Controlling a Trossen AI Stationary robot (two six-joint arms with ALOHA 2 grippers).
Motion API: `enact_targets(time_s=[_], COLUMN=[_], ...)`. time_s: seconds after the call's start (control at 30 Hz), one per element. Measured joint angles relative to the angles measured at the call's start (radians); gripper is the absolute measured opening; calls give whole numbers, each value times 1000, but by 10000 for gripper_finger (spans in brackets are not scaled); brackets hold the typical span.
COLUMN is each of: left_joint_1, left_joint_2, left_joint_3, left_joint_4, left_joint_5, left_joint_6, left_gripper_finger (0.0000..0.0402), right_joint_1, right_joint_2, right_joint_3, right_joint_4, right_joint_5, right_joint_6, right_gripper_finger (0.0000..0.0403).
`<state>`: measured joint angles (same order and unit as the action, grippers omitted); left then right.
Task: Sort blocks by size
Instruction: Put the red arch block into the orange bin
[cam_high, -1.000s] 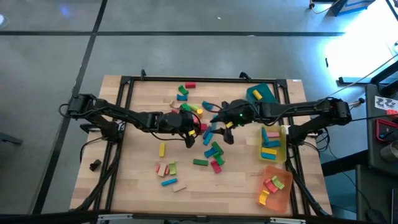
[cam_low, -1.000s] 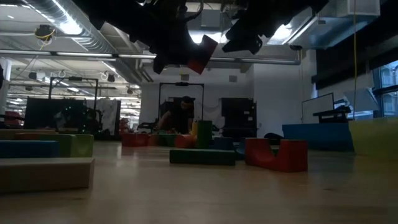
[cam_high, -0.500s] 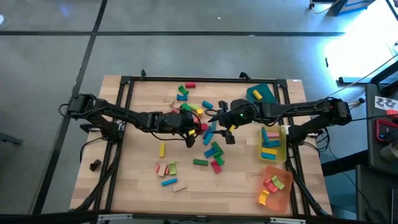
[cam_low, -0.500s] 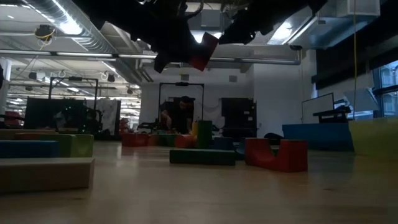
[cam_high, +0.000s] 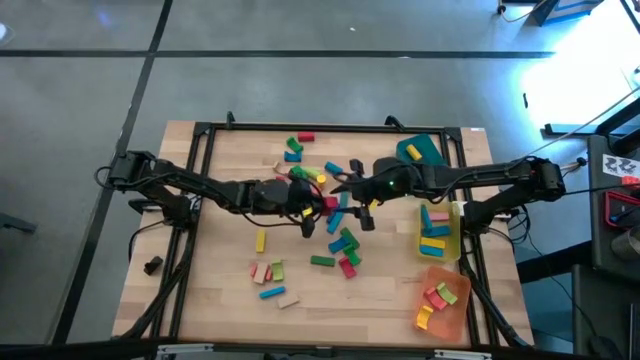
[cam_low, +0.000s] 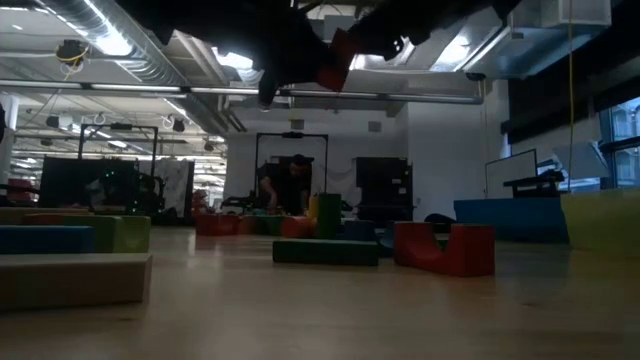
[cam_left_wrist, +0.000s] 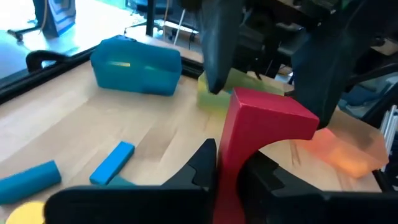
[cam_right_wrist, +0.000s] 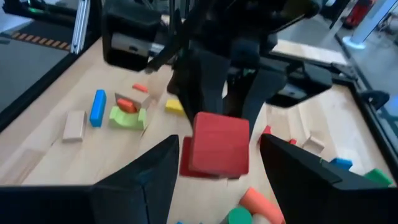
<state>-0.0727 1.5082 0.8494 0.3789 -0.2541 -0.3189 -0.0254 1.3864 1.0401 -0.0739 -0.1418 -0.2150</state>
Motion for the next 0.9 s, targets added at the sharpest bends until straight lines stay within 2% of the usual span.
enact_targets(time_s=[0.37, 0.77, 0.9], left_joint_1=[-21, -27, -31], left_joint_2=[1, 1, 1], left_joint_3=[0, 0, 0], left_joint_4=[79, 42, 42], left_joint_5=[-1, -1, -1], left_joint_6=[58, 65, 67], left_gripper_finger=[33, 40, 41], right_joint_1=[0, 0, 0], right_joint_2=[26, 42, 42], right_joint_3=[2, 1, 1], right_joint_4=[34, 73, 69], right_joint_5=[-3, -31, -43], right_joint_6=[0, 0, 0], right_gripper_finger=[228, 227, 210])
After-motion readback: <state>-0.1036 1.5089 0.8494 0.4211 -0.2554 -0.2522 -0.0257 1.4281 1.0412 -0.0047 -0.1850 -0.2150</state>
